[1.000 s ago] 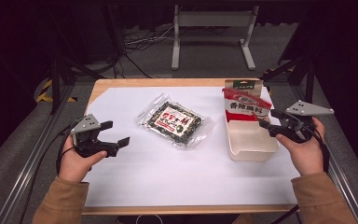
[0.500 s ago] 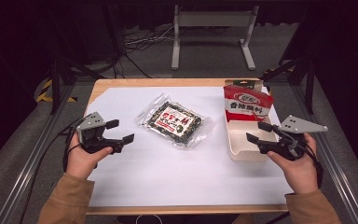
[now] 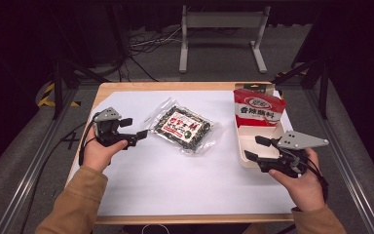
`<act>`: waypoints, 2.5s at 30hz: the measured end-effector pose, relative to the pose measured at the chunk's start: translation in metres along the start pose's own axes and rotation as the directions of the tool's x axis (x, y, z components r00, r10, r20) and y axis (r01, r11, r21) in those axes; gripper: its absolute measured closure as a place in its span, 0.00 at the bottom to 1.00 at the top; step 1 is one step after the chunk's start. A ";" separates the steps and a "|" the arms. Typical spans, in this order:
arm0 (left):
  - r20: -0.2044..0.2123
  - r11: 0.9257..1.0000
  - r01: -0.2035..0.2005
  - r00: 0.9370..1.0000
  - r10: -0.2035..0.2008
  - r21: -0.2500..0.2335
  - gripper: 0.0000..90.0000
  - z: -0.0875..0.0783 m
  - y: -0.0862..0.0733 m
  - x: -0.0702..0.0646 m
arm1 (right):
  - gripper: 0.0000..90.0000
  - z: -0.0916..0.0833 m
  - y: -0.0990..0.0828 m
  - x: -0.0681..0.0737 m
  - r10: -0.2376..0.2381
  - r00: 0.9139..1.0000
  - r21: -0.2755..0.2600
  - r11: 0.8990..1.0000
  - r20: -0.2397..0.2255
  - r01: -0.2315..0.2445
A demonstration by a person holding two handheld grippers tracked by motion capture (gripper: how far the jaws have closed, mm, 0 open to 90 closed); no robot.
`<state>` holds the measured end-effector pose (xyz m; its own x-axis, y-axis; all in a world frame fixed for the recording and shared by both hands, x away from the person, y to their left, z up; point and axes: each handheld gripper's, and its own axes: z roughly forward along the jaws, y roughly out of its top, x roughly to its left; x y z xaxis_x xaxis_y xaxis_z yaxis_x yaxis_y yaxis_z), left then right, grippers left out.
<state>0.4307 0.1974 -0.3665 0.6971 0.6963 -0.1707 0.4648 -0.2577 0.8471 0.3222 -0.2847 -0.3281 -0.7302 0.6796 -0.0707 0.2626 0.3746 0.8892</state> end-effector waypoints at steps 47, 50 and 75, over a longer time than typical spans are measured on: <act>-0.089 0.968 0.180 0.982 -0.167 0.172 0.36 0.096 -0.017 0.062 | 0.56 0.031 -0.012 0.051 -0.112 0.975 0.044 0.992 -0.194 0.122; -0.077 0.960 0.208 0.977 -0.197 0.186 0.34 0.098 -0.020 0.063 | 0.56 0.032 -0.012 0.052 -0.113 0.973 0.044 0.991 -0.199 0.124; -0.029 0.964 0.105 0.994 -0.101 0.244 0.84 0.102 -0.011 0.037 | 0.55 0.037 -0.014 0.052 -0.108 0.973 0.039 0.992 -0.202 0.118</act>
<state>0.5069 0.1571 -0.4336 0.6302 0.7381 -0.2408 0.6547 -0.3384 0.6759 0.3041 -0.2314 -0.3613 -0.8666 0.4935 -0.0736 0.1989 0.4769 0.8561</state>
